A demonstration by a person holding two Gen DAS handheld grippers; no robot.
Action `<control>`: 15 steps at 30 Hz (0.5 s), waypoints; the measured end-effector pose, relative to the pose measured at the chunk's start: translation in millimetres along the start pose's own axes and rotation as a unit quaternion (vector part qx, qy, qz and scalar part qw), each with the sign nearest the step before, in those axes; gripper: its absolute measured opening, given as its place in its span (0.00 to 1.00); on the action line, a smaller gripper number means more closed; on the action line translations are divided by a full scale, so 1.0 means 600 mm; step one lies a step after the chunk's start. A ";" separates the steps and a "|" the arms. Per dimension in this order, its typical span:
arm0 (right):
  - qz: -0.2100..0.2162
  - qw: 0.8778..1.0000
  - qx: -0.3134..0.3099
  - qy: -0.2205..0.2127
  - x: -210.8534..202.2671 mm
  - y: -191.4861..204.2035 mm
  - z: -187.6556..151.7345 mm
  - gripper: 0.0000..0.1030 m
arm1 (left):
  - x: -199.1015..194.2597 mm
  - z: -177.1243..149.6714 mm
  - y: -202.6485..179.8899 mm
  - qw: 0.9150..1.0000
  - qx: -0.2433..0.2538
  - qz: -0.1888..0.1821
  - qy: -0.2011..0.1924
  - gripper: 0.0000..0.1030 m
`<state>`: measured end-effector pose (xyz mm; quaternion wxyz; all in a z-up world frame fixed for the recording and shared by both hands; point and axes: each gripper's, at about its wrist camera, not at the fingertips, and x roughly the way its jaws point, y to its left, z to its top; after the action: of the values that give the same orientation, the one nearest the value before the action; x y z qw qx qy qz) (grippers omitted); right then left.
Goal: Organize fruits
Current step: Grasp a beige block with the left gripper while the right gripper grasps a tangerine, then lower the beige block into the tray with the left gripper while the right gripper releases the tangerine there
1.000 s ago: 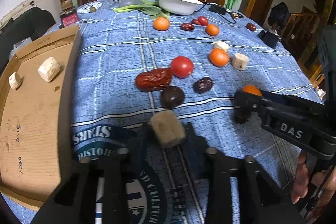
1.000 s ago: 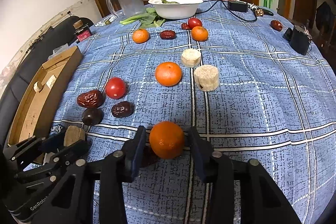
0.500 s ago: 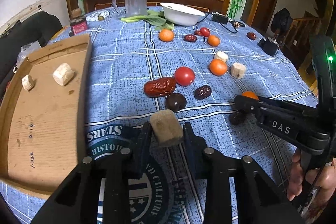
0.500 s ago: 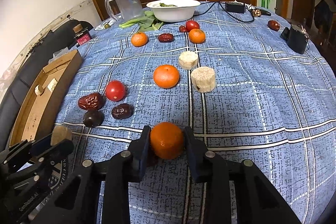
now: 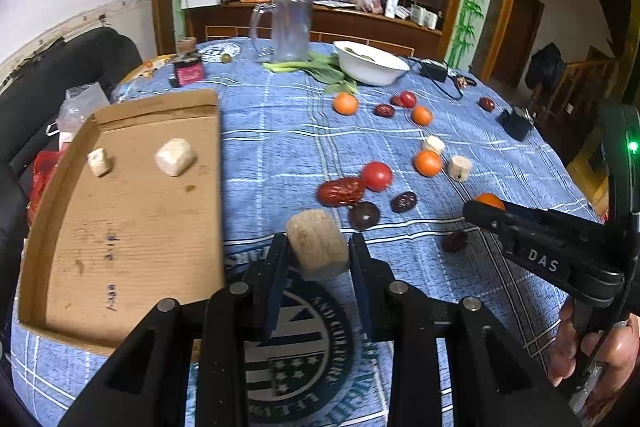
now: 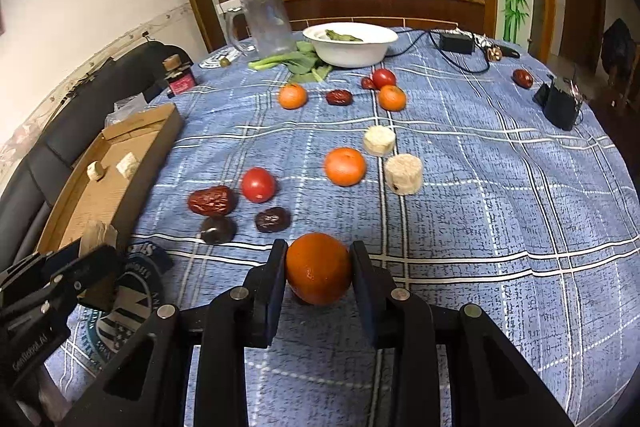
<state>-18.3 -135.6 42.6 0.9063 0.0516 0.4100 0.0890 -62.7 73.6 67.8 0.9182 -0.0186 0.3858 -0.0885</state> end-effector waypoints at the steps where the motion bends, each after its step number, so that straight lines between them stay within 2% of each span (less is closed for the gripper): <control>1: 0.001 1.000 -0.002 -0.001 -0.003 0.004 0.001 0.33 | -0.005 0.000 0.007 1.000 -0.004 0.002 -0.003 0.29; 9: 0.018 0.999 -0.030 -0.013 -0.031 0.062 0.013 0.33 | -0.042 0.009 0.079 0.999 -0.031 0.032 -0.025 0.29; 15: 0.049 0.997 -0.051 -0.016 -0.041 0.130 0.035 0.33 | -0.066 0.022 0.141 0.996 -0.038 0.068 -0.039 0.29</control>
<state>-27.7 -64.9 87.4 0.9086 0.0267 0.3875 0.1536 -67.9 163.7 96.1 0.9352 -0.0303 0.3527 -0.0104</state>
